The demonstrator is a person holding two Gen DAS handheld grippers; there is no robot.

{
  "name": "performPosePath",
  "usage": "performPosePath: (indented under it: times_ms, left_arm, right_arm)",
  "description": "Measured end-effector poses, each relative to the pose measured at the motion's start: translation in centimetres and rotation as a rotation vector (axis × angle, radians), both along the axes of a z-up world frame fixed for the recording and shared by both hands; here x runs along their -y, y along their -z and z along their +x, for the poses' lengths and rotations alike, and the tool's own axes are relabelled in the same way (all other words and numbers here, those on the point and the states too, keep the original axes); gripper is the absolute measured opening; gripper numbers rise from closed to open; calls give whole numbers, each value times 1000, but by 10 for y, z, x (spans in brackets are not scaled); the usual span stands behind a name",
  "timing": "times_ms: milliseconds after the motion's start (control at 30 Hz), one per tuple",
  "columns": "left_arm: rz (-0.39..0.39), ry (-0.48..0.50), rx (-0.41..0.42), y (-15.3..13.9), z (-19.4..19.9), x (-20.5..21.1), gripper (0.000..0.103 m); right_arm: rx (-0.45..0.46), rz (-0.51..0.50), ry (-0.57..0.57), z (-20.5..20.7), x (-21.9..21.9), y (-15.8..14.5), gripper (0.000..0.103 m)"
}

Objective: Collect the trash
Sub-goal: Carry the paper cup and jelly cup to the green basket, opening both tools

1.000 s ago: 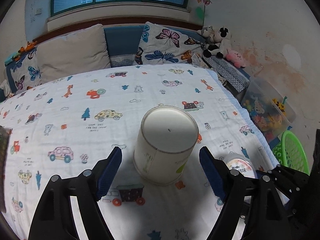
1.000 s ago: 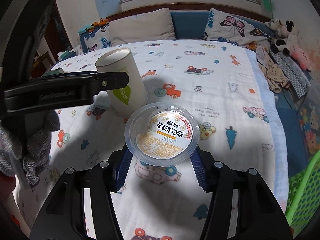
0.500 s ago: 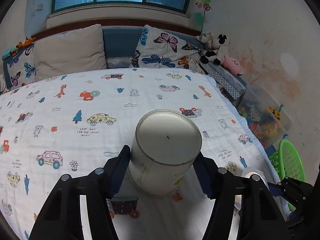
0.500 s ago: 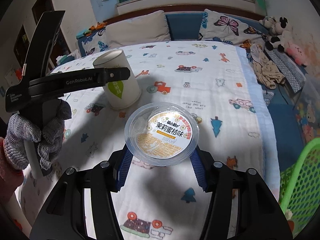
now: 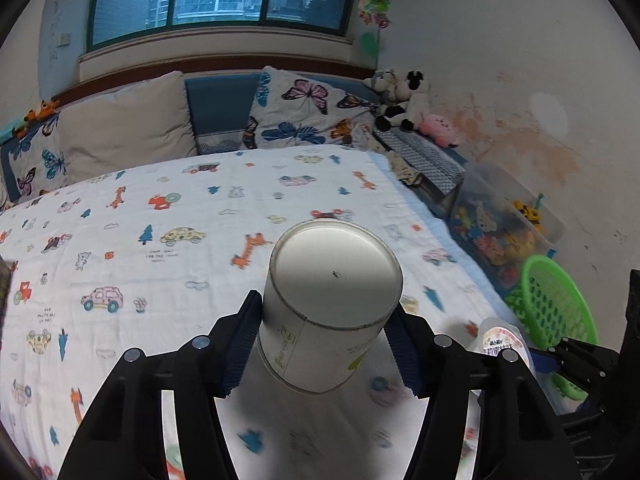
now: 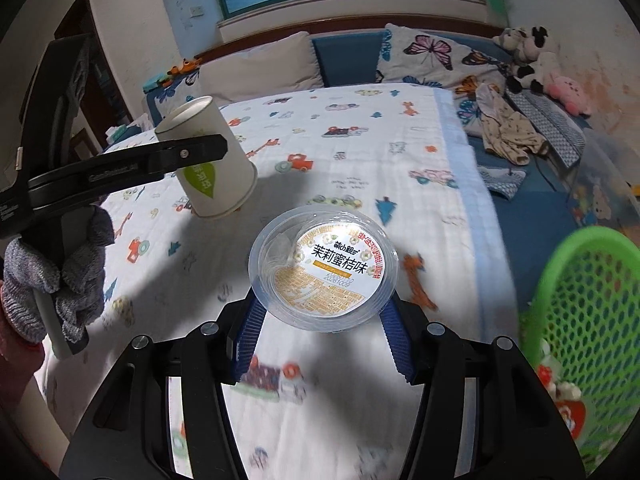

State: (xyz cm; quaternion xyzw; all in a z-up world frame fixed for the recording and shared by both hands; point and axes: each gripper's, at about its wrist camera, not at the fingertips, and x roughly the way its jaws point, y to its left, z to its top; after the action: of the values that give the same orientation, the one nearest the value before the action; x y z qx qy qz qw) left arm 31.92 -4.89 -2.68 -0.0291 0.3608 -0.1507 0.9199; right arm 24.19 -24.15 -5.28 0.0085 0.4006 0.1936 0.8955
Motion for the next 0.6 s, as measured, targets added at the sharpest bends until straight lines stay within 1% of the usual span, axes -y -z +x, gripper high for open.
performPosePath:
  times_ms: [300, 433, 600]
  left_arm:
    - [-2, 87, 36, -19, -37, 42, 58]
    - [-7, 129, 43, -24, -49, 66, 58]
    - [5, 178, 46, -26, -59, 95, 58]
  right_arm:
    - [25, 5, 82, -35, 43, -11, 56]
    - [34, 4, 122, -48, 65, -14, 56]
    - [36, -5, 171, -62, 93, -13, 56]
